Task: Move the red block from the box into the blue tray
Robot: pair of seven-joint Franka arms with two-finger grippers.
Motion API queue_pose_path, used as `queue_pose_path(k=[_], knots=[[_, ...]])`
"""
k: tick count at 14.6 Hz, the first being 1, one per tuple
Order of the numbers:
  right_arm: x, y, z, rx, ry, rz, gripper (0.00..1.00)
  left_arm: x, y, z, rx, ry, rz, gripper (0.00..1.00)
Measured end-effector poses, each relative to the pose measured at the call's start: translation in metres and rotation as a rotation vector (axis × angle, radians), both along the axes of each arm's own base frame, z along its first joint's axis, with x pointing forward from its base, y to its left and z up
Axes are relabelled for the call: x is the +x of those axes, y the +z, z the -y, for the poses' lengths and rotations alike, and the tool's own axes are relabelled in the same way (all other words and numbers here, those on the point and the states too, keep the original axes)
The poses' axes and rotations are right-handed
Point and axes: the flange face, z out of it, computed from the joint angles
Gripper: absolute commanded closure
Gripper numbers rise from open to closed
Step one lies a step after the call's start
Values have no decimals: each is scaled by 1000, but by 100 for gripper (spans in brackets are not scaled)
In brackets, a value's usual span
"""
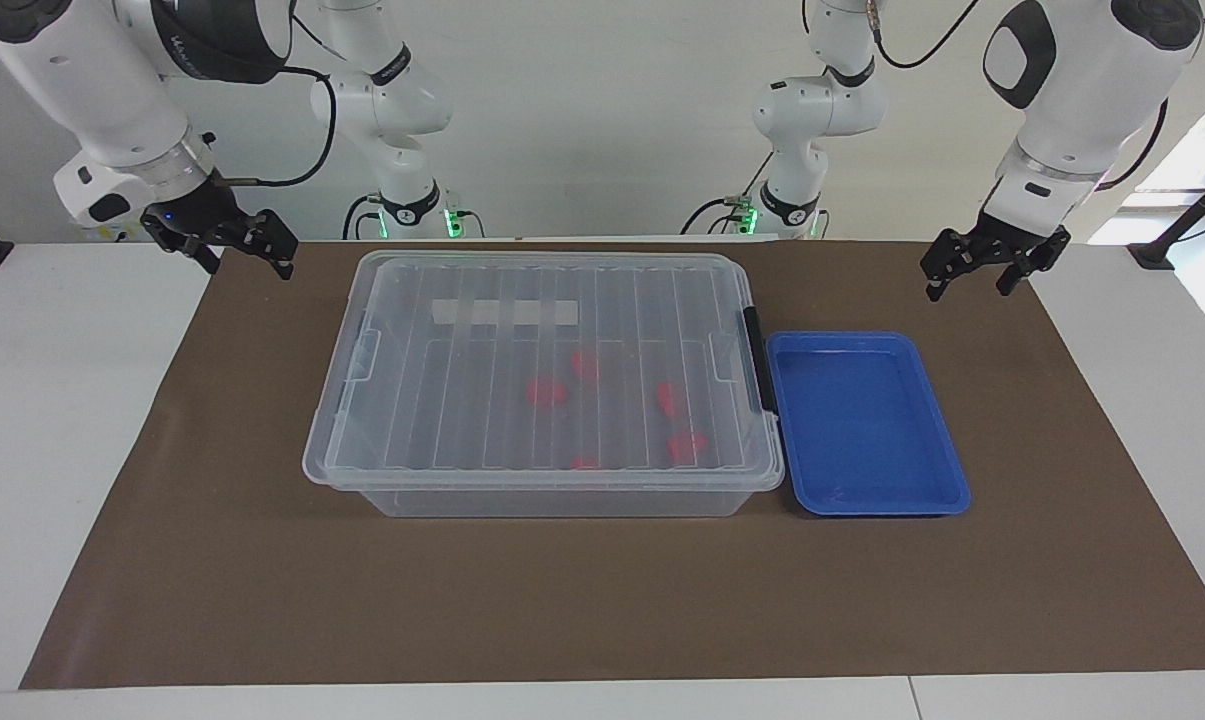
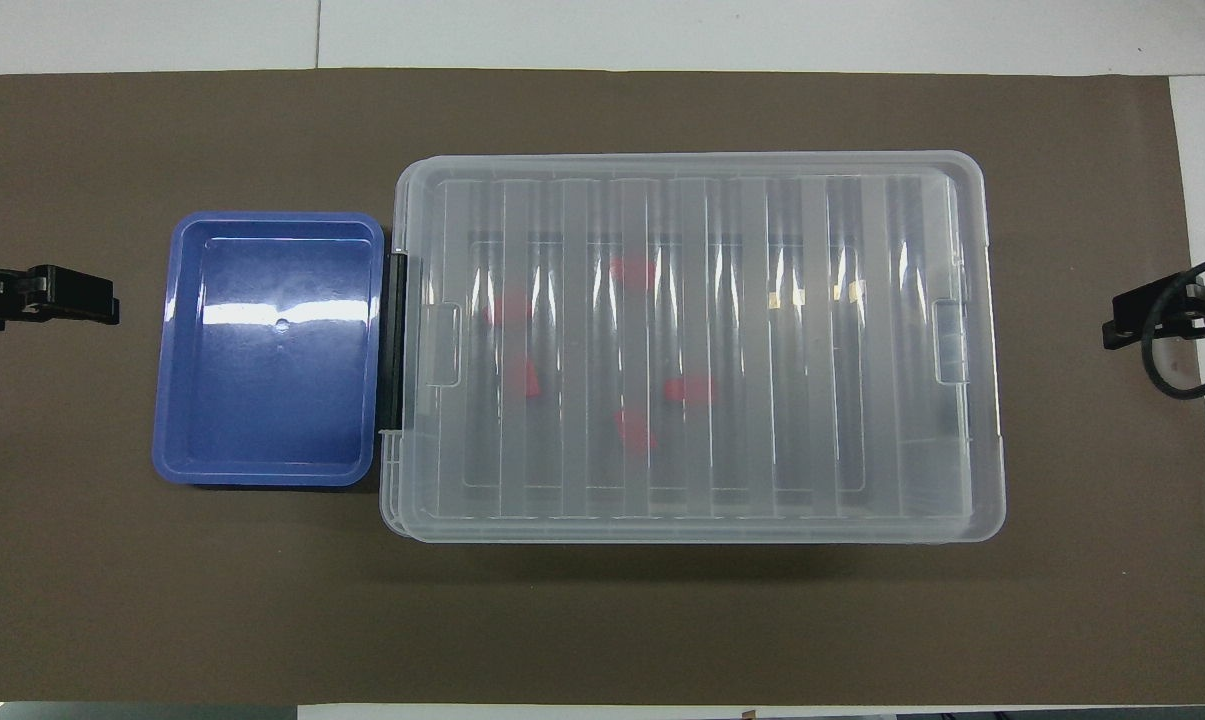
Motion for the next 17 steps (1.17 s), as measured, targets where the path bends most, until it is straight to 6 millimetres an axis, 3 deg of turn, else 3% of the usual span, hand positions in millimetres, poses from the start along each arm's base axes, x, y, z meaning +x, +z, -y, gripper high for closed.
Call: queue_pose_path(k=[9,13,15,17], knots=[[0,0,1,1,-2,1,0,0,0,0,0,0,0,0],[7,1,-29,4,49,35,0,0,0,0,0,0,0,0],[13,-11,-39,1,47,55,0,0,0,0,0,0,0,0],[19,-37,-44,1,34,59,0,0,0,0,0,0,0,0]])
